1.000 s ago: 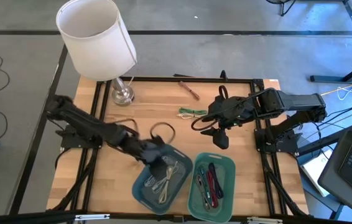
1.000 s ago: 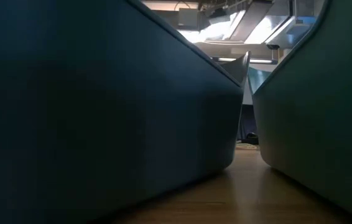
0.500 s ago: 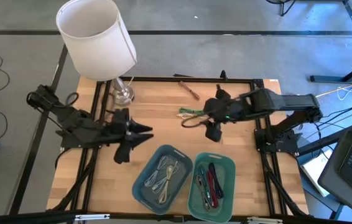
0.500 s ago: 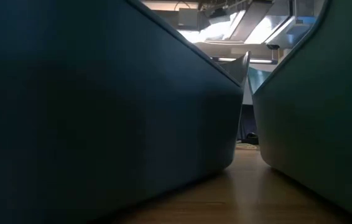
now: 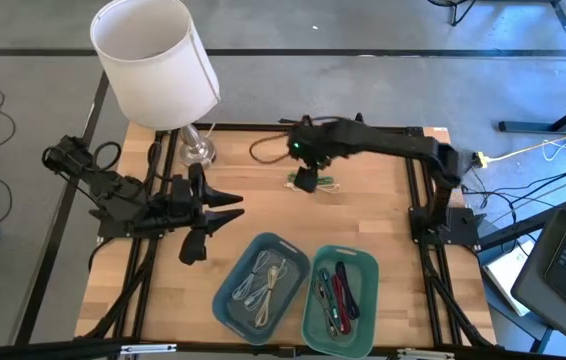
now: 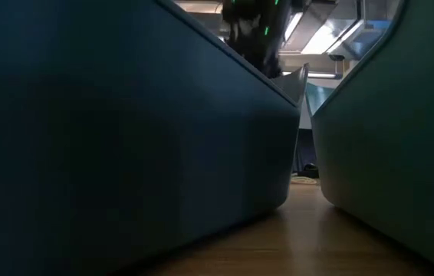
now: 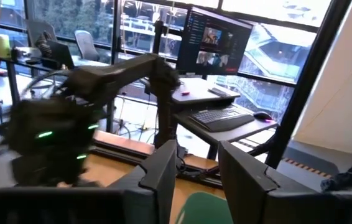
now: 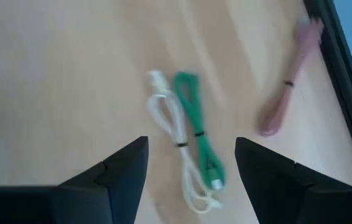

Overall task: Pick and place USB-C Cables
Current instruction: Put the pink charger cable into the blue container

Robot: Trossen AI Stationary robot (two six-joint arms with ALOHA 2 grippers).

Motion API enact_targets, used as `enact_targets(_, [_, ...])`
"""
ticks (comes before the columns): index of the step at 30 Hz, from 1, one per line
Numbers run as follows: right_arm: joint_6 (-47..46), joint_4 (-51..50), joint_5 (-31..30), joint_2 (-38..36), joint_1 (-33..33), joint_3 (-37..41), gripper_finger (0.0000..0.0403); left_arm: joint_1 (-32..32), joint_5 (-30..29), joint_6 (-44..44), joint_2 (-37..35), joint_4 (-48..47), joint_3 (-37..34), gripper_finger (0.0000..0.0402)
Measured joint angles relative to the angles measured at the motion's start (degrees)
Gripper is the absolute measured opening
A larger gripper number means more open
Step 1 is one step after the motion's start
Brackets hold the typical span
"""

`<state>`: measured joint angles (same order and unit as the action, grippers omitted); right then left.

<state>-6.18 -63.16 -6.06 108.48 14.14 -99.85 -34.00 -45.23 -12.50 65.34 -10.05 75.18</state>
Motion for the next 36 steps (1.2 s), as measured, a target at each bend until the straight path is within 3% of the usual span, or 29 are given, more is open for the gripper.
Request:
enact_targets(7, [-2.85,2.18,-0.12,5.02,6.41,0.0,0.0243,-0.42,0.03,1.75,0.0,-0.05,0.0,0.0113])
enact_targets(15, [-5.69,8.94,-0.08,5.48,10.82,0.0,0.0243,-0.41,-3.45,4.99,0.0,-0.04,0.0,0.0109])
enact_targets(19, [-5.99,9.33,2.89,5.48,12.92,0.0,0.0243,-0.41,-3.56,4.92,0.0,-0.04,0.0,0.0107])
enact_targets(32, [-10.09,7.74,11.38,9.95,15.99,0.0,0.0243,-0.24,-3.57,4.86,0.0,-0.02,0.0,0.0104])
enact_targets(36, [-8.52,7.61,7.75,11.7,14.91,-0.42,0.0238,-0.29,-3.54,4.62,0.0,-0.04,0.0,0.0102])
